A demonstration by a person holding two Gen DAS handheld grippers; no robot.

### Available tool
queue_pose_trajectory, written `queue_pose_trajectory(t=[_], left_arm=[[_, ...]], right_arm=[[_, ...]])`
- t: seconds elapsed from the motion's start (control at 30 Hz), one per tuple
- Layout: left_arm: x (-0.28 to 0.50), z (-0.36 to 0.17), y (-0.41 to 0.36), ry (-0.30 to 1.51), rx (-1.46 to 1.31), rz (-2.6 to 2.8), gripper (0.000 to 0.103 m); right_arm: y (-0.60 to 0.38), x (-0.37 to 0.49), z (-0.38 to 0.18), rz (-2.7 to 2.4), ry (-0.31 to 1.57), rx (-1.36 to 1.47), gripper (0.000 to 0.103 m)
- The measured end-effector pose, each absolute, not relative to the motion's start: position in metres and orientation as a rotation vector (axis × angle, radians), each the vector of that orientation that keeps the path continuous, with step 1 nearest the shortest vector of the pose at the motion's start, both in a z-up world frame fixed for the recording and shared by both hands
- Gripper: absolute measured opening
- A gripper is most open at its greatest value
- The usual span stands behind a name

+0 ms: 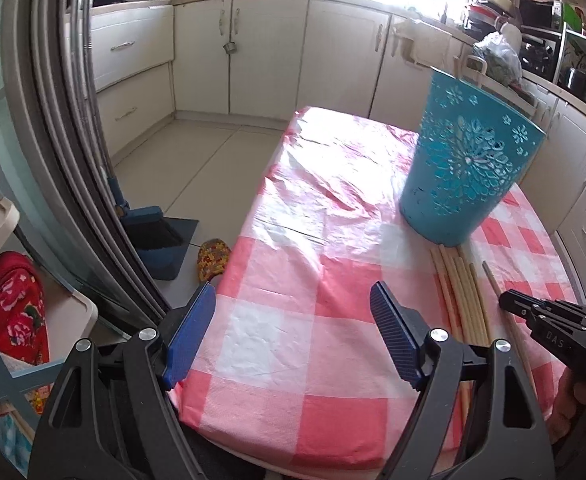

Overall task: Organize utensils
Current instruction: 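Lower the left tool to the bundle and grasp one chopstick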

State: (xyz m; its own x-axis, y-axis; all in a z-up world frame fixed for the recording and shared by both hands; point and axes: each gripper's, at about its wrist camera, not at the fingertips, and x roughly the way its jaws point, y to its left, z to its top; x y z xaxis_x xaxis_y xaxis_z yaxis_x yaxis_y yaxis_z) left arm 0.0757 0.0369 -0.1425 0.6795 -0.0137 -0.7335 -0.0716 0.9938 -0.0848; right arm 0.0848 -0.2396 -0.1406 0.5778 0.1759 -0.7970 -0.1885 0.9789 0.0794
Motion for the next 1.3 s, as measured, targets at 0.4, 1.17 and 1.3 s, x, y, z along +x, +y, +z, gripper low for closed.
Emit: queue_pose_trajectory(t=[0.4, 1.17, 1.3], left_arm=[[0.109, -0.162, -0.051, 0.957, 0.04, -0.061, 0.076], [0.148, -0.179, -0.078, 1.024, 0.099, -0.071, 0.059], [0.147, -0.178, -0.086, 1.015, 0.119, -0.11, 0.042]], right_arm=[[-0.249, 0.083, -0.142, 0.253, 0.914, 0.015, 0.007], [-0.253, 0.087, -0.143, 0.257, 0.916, 0.046, 0.007], [-0.251, 0.087, -0.143, 0.245, 0.908, 0.03, 0.007]])
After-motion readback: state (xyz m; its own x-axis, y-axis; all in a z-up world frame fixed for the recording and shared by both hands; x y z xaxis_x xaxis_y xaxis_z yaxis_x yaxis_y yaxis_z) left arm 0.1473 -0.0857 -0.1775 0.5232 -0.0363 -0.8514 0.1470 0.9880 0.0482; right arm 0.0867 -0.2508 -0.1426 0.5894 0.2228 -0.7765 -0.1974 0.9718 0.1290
